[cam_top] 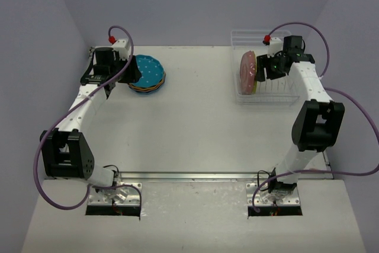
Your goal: Unload the plates from the dish rack
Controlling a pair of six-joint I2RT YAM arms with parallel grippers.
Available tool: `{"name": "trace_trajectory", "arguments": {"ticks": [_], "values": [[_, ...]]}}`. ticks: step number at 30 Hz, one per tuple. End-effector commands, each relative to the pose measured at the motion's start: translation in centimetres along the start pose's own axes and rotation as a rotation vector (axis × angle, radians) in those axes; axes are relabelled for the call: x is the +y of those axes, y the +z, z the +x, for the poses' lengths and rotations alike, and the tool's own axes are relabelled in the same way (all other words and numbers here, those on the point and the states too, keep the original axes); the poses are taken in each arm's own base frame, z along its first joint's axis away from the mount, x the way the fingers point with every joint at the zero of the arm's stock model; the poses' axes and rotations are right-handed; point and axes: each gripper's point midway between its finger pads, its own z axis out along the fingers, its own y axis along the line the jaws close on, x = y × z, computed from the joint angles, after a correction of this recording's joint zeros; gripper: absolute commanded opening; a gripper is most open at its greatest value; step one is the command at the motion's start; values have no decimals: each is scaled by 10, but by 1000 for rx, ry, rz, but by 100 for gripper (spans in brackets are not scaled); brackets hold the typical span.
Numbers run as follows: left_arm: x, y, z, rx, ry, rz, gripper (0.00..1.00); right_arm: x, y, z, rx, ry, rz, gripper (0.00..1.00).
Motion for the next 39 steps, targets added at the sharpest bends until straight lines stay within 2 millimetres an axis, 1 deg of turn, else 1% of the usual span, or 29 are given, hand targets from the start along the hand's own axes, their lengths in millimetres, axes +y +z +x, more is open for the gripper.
{"name": "trace_trajectory", "arguments": {"ticks": [1, 4, 9, 11, 13, 16, 21, 25, 27, 31, 34, 37, 39], "values": [[3, 4, -8, -27, -3, -4, 45, 1, -3, -31, -89, -11, -17, 65], [3, 7, -6, -21, -5, -3, 45, 4, -1, -34, -104, 8, -37, 65], [4, 9, -3, -14, -6, -5, 45, 4, 3, -42, -131, 43, -42, 65], [5, 10, -2, -12, -6, -6, 45, 1, 4, -45, -137, 51, -32, 65], [5, 10, -3, -14, -6, -6, 46, -3, 8, -44, -132, 62, -11, 65], [5, 10, -2, -12, -7, -10, 46, -12, 8, -44, -134, 69, 38, 63], [6, 11, -1, -10, -8, -10, 46, -28, 0, -46, -163, 89, 117, 62], [6, 12, -2, -12, -7, -10, 46, -42, -17, -46, -203, 107, 180, 62], [6, 12, -2, -11, -7, -9, 46, -47, -25, -45, -217, 145, 199, 61], [4, 14, -2, -12, -38, -2, 46, -60, -32, -36, -215, 186, 234, 61], [4, 14, -3, -14, -39, -3, 46, -69, -31, -25, -195, 206, 250, 60], [4, 14, -5, -14, -37, -2, 46, -66, -29, -20, -188, 205, 222, 60], [4, 14, -4, -11, -37, -3, 46, -58, -30, -24, -205, 212, 174, 60]]}}
